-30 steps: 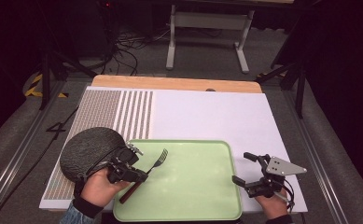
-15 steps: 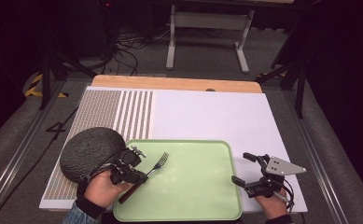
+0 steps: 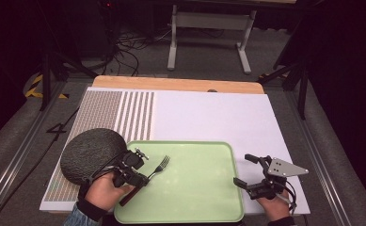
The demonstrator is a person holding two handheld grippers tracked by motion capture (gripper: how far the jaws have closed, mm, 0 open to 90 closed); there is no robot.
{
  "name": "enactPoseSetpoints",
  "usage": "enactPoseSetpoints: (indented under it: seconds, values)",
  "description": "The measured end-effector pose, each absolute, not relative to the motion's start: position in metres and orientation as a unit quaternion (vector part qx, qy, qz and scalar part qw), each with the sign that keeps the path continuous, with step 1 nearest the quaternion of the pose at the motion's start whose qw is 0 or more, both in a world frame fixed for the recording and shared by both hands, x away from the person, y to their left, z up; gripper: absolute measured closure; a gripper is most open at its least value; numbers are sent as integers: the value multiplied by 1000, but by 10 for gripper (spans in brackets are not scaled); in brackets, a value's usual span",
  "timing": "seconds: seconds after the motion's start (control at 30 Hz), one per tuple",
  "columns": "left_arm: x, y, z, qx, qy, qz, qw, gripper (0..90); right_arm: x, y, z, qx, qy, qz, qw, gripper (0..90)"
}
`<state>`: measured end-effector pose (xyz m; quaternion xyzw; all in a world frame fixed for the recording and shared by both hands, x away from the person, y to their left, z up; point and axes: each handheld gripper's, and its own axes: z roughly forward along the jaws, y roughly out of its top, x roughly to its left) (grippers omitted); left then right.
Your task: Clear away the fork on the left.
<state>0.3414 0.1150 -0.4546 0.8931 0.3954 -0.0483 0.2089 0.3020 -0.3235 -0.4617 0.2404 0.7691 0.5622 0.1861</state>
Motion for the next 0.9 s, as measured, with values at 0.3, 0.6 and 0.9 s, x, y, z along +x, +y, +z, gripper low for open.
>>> enactPoseSetpoints:
  seconds: [0.3,0.6,0.9]
  values:
    - [340,114,-450,891,394,-32,224,696,302,-323,-462,240,770,562,183,46]
    - [335,109,-440,895,365,-14,257,895,302,-323,-462,240,770,562,183,48]
    - [339,93,-449,906,325,-20,271,898,302,-323,-462,241,770,562,182,47]
